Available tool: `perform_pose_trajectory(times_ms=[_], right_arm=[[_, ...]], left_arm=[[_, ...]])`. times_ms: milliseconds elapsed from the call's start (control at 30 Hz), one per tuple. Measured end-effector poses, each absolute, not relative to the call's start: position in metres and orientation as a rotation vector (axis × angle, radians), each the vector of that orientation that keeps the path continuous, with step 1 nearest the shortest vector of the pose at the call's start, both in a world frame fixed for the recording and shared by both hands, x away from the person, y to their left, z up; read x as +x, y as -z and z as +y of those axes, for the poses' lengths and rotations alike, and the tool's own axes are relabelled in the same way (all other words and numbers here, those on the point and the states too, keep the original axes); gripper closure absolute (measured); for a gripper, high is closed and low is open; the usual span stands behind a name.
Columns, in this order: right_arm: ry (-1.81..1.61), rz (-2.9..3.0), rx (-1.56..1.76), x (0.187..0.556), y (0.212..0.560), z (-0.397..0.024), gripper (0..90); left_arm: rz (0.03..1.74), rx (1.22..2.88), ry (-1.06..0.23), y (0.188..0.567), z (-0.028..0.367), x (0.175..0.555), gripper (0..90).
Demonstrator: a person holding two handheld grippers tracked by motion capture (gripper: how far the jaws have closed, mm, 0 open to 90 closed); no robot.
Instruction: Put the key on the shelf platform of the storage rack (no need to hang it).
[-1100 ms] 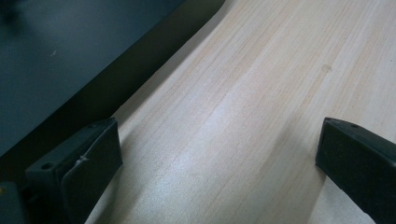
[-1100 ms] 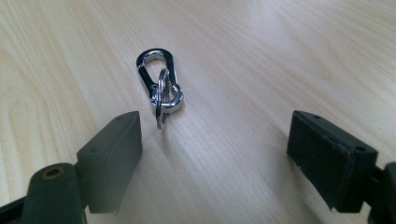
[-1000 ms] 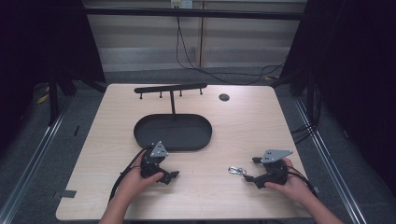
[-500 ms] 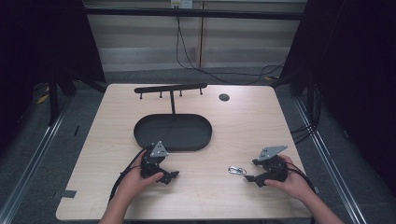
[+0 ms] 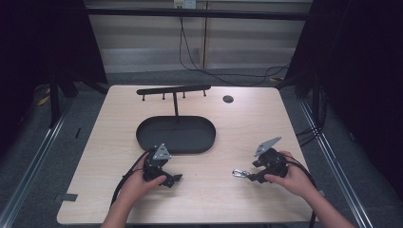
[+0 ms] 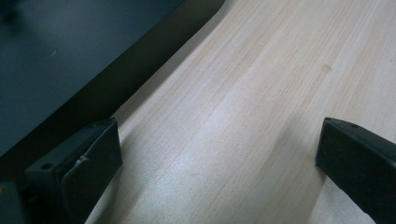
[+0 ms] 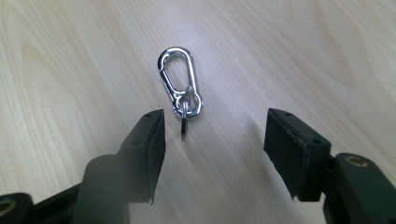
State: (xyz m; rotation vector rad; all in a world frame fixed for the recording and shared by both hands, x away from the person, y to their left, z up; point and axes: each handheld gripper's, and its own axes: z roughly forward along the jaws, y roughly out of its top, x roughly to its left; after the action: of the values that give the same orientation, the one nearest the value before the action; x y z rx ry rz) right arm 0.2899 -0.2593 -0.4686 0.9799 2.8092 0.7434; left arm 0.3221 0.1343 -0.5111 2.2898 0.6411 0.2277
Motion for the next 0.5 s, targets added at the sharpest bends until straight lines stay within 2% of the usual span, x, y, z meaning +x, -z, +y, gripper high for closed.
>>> perform_pose_trajectory(times_ms=[167, 367, 500], right_arm=[[-0.685, 2.869, 0.942, 0.293, 0.467, -0.248, 44.9], [-0.644, 2.907, 0.95, 0.294, 0.465, -0.237, 56.3], [-0.56, 2.938, 0.947, 0.296, 0.465, -0.233, 67.1]], left_arm=[[0.641, 2.29, -0.228, 0.511, 0.134, 0.322, 0.0], [0.64, 2.292, -0.228, 0.511, 0.134, 0.322, 0.0], [0.638, 2.293, -0.228, 0.511, 0.134, 0.322, 0.0]])
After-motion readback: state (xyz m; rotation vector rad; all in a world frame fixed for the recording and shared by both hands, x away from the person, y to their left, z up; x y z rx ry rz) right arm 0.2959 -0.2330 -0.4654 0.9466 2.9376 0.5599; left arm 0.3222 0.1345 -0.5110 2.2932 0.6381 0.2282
